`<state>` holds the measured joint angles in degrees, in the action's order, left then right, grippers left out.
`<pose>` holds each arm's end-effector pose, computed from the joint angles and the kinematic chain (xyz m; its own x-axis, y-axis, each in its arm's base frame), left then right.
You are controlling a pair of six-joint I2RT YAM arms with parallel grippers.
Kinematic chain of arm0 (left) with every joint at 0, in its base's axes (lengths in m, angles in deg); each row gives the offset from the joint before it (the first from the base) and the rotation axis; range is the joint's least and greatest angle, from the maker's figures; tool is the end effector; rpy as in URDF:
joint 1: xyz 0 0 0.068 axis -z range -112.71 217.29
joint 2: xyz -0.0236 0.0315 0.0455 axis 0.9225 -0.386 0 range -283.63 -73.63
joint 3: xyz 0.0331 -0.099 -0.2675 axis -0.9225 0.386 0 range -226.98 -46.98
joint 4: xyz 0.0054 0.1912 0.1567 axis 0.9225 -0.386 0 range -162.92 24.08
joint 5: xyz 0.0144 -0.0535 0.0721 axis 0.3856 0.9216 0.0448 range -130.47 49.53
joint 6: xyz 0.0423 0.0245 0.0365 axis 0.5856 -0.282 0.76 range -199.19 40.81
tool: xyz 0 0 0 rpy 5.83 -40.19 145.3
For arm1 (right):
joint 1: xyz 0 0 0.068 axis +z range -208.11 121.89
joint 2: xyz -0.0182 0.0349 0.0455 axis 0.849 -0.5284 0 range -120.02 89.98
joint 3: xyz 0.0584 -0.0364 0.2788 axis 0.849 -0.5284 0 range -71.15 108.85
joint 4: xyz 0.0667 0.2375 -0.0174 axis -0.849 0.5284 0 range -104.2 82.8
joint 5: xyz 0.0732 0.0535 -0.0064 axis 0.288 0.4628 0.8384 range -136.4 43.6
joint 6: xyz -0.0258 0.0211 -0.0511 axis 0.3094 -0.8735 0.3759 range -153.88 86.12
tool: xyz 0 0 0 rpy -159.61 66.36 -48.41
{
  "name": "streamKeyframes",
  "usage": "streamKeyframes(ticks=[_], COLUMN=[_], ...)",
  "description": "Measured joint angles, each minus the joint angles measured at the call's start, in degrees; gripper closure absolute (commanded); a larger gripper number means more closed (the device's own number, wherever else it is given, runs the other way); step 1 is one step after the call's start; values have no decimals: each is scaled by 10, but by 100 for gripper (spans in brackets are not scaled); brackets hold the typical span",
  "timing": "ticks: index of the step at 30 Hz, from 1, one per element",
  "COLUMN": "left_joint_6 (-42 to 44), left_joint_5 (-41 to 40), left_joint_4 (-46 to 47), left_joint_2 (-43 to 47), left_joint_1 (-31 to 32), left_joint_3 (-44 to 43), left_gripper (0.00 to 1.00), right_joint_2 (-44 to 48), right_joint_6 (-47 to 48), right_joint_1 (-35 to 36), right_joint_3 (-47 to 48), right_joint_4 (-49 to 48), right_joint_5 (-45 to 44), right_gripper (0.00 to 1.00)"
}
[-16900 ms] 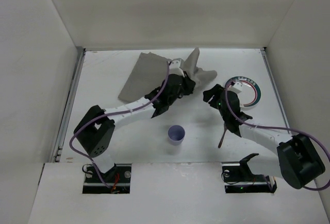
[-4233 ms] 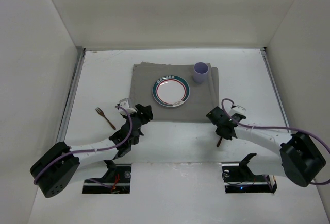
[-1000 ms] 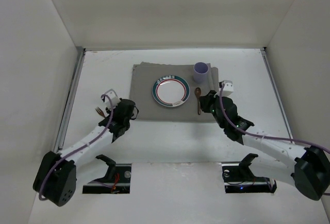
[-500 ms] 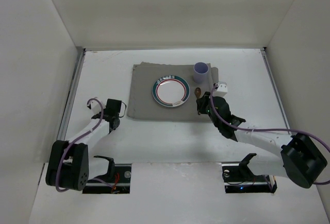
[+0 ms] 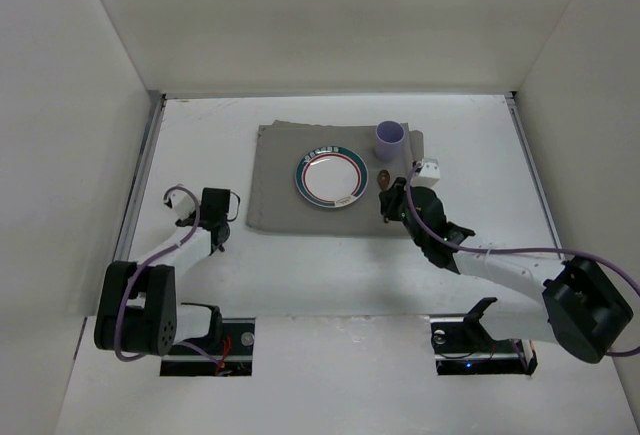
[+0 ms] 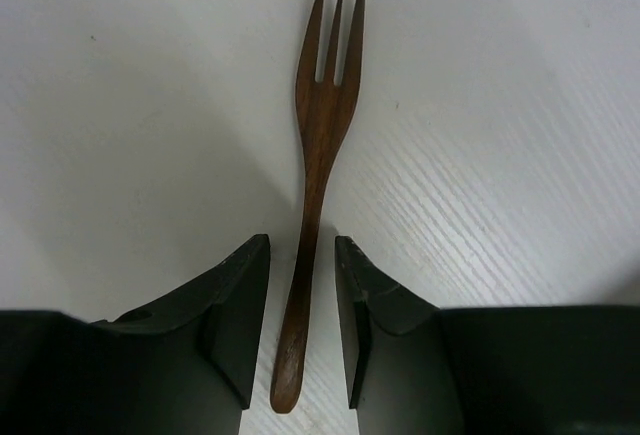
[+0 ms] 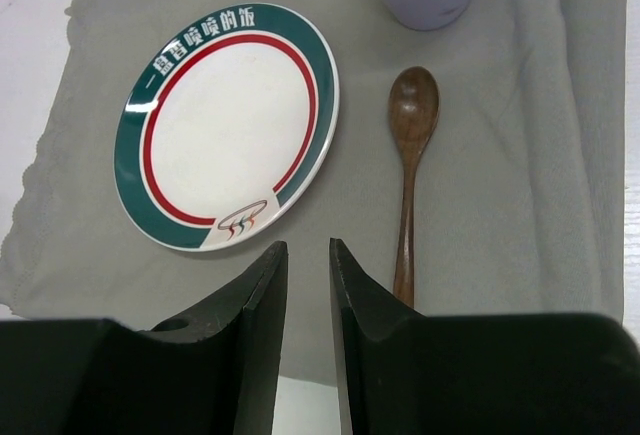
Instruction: Set the dinner table for one person
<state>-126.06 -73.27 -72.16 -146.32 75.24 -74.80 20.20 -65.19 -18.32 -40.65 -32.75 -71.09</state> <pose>0.2140 -0.0048 0.1727 -0.3660 -0.5682 -0.7370 -0.7134 0.6799 -0.1699 0.2024 0.1438 0.2352 -0.3785 0.2991 -0.8759 -0.0990 0.9278 0.3596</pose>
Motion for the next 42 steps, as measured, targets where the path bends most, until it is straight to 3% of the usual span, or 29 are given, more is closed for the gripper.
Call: streamKeyframes(ticks=[7,10,12,19,25,32,42], left_joint_6=[-2,-1,1,34,85,163,244], left_joint_5=[0,-2,-2,-9,-16,3,61], left_joint_4=[23,34,35,19,-19,-33,-42], left_joint_2=[-8,-13,-11,61,78,-33,-215], left_joint_1=[-13,-12,-10,42,118,208,239], left_joint_3=[1,2,2,-8,-105,-254,-314], left_gripper=[89,94,95,97,95,94,94], right_joint_2=[0,1,1,1,2,32,47], right_joint_6=[0,0,-1,0,0,0,0], right_joint_1=[0,0,0,0,0,-4,-4], right_joint_3=[1,1,1,1,1,-5,-10], right_joint_4=[0,0,0,0,0,-2,-13], right_joint_5=[0,0,0,0,0,-10,-34], right_gripper=[70,65,60,59,60,59,51])
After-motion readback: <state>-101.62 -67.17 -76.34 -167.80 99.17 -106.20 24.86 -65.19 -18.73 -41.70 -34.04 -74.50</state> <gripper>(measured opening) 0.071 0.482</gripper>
